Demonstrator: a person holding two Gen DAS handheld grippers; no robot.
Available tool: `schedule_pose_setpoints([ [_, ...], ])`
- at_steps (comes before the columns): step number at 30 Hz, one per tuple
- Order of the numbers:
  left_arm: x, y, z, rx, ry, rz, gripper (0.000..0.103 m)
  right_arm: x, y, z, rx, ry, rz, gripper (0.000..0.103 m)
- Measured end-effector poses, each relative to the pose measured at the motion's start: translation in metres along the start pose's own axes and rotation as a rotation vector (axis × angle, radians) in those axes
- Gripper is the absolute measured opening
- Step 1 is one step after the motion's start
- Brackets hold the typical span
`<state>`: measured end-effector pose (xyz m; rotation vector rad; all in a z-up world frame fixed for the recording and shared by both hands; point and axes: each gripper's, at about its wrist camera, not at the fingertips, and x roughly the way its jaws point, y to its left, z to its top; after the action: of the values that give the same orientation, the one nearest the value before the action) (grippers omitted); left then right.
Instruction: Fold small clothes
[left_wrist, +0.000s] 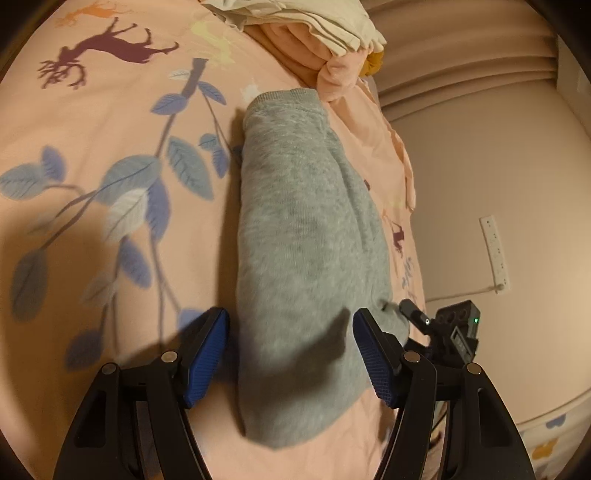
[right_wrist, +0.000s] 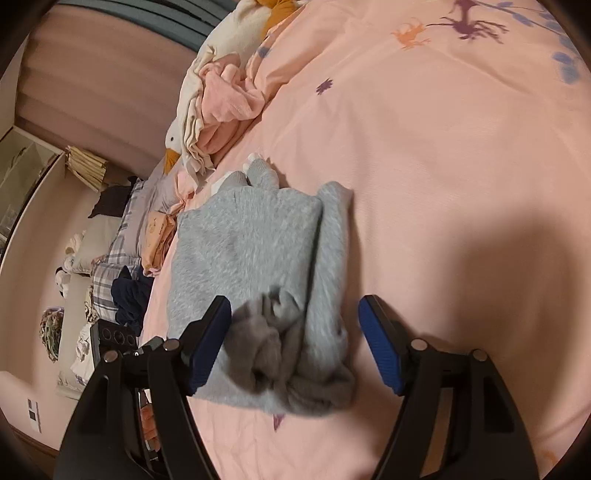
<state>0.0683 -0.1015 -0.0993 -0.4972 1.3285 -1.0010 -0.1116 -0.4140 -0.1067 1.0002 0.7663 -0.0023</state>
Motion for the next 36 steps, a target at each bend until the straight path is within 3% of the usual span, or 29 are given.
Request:
schedule_pose_setpoints([
  [9, 0.028, -0.014, 0.017, 0.056, 0.021, 0.016, 0.073, 0.033, 0.013, 0.019, -0.060, 0.036, 0.014, 0.067],
  [19, 0.038, -0.022, 0.024, 0.097, 0.021, 0.056, 0.073, 0.048, 0.020, 0.023, -0.100, 0.024, -0.022, 0.044],
  [23, 0.032, -0.027, 0.019, 0.125, 0.010, 0.113, 0.064, 0.049, 0.034, 0.016, -0.163, 0.007, -0.063, 0.032],
  [27, 0.026, -0.029, 0.015, 0.134, -0.004, 0.149, 0.051, 0.045, 0.054, 0.008, -0.242, -0.037, -0.122, 0.028],
  [36, 0.009, -0.053, 0.001, 0.244, -0.050, 0.221, 0.048, 0.032, 0.104, -0.012, -0.428, -0.125, -0.217, 0.025],
])
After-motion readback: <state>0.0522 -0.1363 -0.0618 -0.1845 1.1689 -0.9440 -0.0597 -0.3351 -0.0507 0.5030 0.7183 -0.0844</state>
